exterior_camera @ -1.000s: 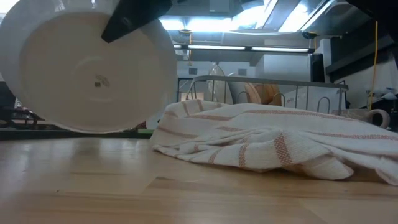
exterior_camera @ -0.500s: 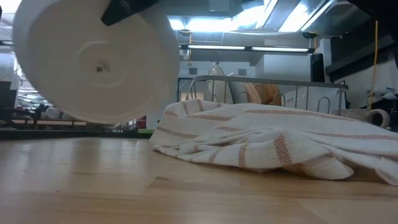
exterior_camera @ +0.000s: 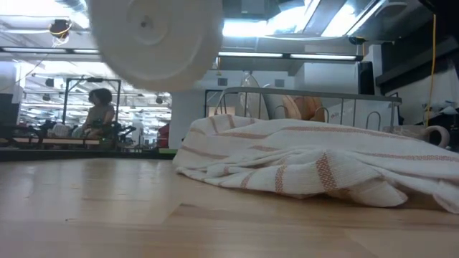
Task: Sort dishes
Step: Put the white plate into the dish rack
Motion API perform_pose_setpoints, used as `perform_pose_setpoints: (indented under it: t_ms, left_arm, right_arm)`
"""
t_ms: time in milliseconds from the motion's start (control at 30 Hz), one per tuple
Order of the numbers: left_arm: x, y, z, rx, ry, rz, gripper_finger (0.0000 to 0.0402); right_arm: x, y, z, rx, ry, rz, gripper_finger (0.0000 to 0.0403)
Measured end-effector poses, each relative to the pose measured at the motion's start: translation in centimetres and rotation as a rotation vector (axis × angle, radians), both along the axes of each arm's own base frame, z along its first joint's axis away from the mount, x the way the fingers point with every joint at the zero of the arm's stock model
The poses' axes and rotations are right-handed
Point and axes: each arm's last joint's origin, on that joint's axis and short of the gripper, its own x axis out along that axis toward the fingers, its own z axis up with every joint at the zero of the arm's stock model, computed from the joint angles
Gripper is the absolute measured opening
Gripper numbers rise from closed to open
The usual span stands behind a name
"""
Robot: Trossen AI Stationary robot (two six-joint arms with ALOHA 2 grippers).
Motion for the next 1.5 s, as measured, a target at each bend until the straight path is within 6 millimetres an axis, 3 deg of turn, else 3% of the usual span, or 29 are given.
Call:
perform_pose_setpoints:
  t_ms: [133, 300, 633, 933, 1133, 1500]
  left_arm:
    - [0.1, -0.1, 0.0, 0.032, -0.006, -0.013, 0.0031]
    - [0.2, -0.1, -0.1, 0.070, -0.012, -0.028, 0.0031]
    - [0.2, -0.1, -0.1, 0.103, -0.021, -0.040, 0.0031]
    - [0.2, -0.2, -0.1, 0.143, -0.032, -0.057, 0.0031]
    - [0.2, -0.1, -0.1, 0.157, -0.027, -0.061, 0.0031]
    - [0.3, -0.2, -0.8, 0.210, 0.039, -0.065, 0.0031]
  right_arm:
    - [-1.5, -2.6, 2.8, 0.057, -0.064, -0.109, 0.0066]
    - [-3.2, -6.1, 4.7, 0.102, -0.086, -0.280, 0.0066]
    - [-5.6, -11.1, 4.9, 0.260, 0.009, -0.550, 0.0066]
    - [-7.3, -13.3, 6.4, 0.451, -0.060, -0.708, 0.0065]
    - [-7.5, -13.8, 6.4, 0.553, -0.072, -0.811, 0.0065]
    - [-8.2, -14.6, 5.5, 0.554, -0.020, -0.957, 0.0065]
